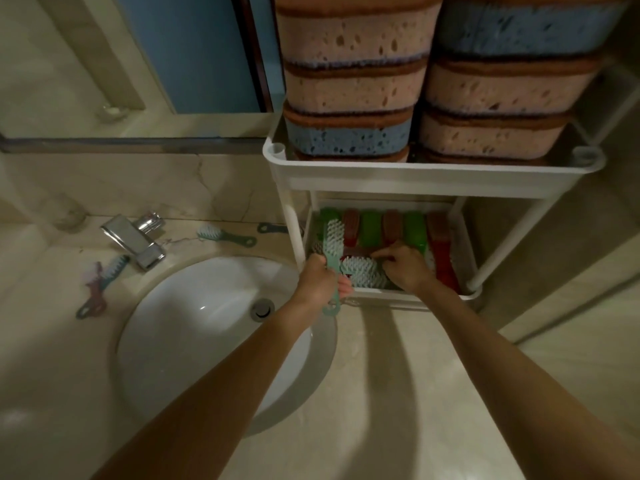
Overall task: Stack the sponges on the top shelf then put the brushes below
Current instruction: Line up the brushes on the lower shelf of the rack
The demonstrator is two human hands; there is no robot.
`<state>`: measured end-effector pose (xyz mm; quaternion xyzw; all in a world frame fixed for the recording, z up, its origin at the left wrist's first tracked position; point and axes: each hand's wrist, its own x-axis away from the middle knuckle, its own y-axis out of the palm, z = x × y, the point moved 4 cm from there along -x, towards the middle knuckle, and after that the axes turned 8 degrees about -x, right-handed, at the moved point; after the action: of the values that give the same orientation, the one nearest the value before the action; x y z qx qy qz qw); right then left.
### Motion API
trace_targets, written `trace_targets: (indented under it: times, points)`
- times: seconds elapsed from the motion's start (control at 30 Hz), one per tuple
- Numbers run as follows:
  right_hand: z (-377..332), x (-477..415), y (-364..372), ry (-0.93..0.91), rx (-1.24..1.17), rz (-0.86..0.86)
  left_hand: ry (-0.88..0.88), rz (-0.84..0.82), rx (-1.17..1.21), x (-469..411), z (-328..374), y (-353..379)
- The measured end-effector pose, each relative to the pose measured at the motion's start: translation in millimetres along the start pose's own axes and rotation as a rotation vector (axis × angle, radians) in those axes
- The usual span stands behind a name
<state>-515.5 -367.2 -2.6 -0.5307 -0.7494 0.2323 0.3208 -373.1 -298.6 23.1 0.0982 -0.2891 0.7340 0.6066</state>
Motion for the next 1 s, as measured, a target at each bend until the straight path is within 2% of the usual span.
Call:
trace_targets:
  times: [0.07, 0.2, 0.3, 0.5, 0.63, 0.73, 0.8, 0.9, 1.0]
  points:
    - [-0.6, 1.6, -1.3, 0.015, -0.05, 0.009, 0.005, -0.013, 0.012, 0.6, 4.3, 3.3]
    - [-5.7, 8.5, -15.0, 0.038, -0.24, 0.163, 0.04, -0.061, 0.002, 1.2, 10.4, 13.0]
    - [-11.5, 12.8, -11.9, 0.101, -0.505, 0.107, 0.091, -0.087, -0.049, -1.0, 13.6, 24.3]
    - [-20.5, 13.5, -17.7, 0.08, -0.571, 0.086, 0.305, -0.042, -0.302, -6.0, 20.4, 32.2]
    - [-22.5, 11.8, -16.1, 0.144, -0.599, 0.064, 0.339, -0.062, -0.377, -10.8, 25.7, 33.1]
    - [-25.1, 4.0, -26.1, 0.162, -0.543, 0.174, 0.321, -0.207, -0.328, -7.6, 25.5, 32.2]
    - [-28.4, -1.8, -35.9, 0.097, -0.434, 0.247, 0.321, -0.115, -0.356, -14.3, 24.0, 20.0]
    - [-37.9, -9.1, -46.6, -0.009, -0.201, 0.248, 0.307, 0.101, -0.464, -31.0, 20.4, -0.8]
    - [-40.0, -17.7, -46.5, -0.031, 0.01, 0.171, 0.298, 0.112, -0.609, -38.3, 19.7, -3.3]
